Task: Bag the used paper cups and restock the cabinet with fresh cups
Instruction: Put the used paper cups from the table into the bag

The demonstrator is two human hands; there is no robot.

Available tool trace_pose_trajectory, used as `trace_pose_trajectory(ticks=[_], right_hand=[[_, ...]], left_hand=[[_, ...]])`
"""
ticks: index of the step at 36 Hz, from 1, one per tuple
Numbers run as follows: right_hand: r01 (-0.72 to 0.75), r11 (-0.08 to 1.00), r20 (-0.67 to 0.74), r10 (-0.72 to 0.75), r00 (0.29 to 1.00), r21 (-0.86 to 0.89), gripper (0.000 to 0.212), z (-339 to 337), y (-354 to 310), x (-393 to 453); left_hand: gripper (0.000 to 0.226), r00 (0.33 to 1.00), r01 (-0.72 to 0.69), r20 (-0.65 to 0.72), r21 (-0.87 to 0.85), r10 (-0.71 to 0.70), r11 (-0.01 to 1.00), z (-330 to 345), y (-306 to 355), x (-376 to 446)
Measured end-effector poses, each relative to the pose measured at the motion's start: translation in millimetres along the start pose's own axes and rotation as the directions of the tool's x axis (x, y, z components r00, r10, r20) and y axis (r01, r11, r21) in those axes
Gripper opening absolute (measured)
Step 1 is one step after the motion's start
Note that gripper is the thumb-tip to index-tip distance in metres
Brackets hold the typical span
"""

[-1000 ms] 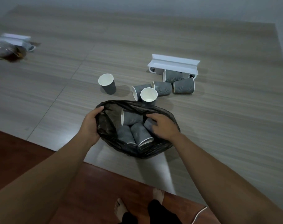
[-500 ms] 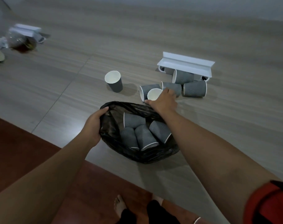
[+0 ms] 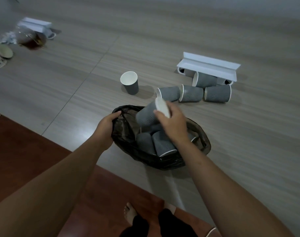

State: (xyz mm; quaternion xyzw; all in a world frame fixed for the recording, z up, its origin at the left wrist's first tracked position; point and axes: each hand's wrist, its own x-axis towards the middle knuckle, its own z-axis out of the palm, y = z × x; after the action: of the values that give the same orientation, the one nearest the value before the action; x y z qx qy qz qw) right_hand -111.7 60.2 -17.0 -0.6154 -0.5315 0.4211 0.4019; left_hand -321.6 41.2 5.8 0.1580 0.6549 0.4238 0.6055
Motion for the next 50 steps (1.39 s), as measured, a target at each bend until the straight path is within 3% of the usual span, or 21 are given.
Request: trace_pose_trajectory(ticks=[2,7,12,16,18,22,24,28,30,37,43,46,50], right_hand=[[-0.007,0.996,0.14,0.019,0.99,-0.086,0.066,17.0,-3.4,-10.4],[-0.012,0.972,0.229,0.067,0.971,-0.235,0.085,52.5,-4.7,-16.7],[0.197,0.821,0.253,-0.067,0.965,-0.536,0.091,77.4,3.3,-18.8],[0.243,0.754,0.326,-0.041,0.945,-0.61,0.095,84.2,8.1,-19.9],[0.226,0.813,0.264,-0.092,0.96,-0.537,0.084,82.0,9.2,-23.3],[0.19,0.921,-0.071,-0.227,0.971,-0.341,0.044,63.1,10.2,-21.8],[0.143,0.924,-0.169,-0.214,0.962,-0.355,0.037,51.7,7.3,-14.4],[0.1,0.866,-0.198,-0.223,0.954,-0.491,0.041,32.2,4.8,1.4],[0.131,0.805,-0.15,-0.263,0.953,-0.579,0.049,23.0,6.5,16.2],[0.257,0.5,0.206,-0.156,0.966,-0.827,0.074,13.4,15.6,96.6],[0.349,0.313,0.327,-0.123,0.937,-0.884,0.074,19.5,38.0,141.7],[0.41,0.255,0.381,-0.155,0.911,-0.876,0.071,23.0,46.6,153.5],[0.462,0.263,0.415,-0.214,0.884,-0.847,0.064,29.1,51.6,161.6]], left_hand=[[0.029,0.999,-0.01,0.03,-0.005,0.011,1.0,-1.5,3.2,0.3],[0.029,0.998,-0.027,0.065,0.021,0.026,0.999,-7.4,13.6,-2.4],[0.031,0.996,-0.037,0.082,0.029,0.034,0.999,-21.6,19.7,-1.7],[0.032,0.991,-0.046,0.124,0.038,0.041,0.998,-33.7,23.5,0.6],[0.033,0.989,-0.047,0.14,0.041,0.04,0.998,-39.2,24.8,1.9],[0.03,0.988,-0.038,0.151,0.071,0.027,0.997,-42.9,30.6,8.2],[0.032,0.986,-0.04,0.165,0.086,0.026,0.995,-42.5,35.7,12.4],[0.035,0.981,-0.034,0.193,0.11,0.012,0.993,-36.5,36.7,18.8],[0.033,0.98,-0.039,0.2,0.124,0.014,0.992,-29.0,41.0,26.0],[0.029,0.98,-0.034,0.199,0.087,0.016,0.996,-18.4,54.9,47.8],[0.028,0.98,-0.02,0.2,0.095,0.001,0.995,-17.7,59.7,61.8],[0.031,0.981,-0.001,0.192,0.102,-0.019,0.995,-19.8,58.1,66.2],[0.031,0.982,0.006,0.189,0.087,-0.023,0.996,-19.2,58.5,69.1]])
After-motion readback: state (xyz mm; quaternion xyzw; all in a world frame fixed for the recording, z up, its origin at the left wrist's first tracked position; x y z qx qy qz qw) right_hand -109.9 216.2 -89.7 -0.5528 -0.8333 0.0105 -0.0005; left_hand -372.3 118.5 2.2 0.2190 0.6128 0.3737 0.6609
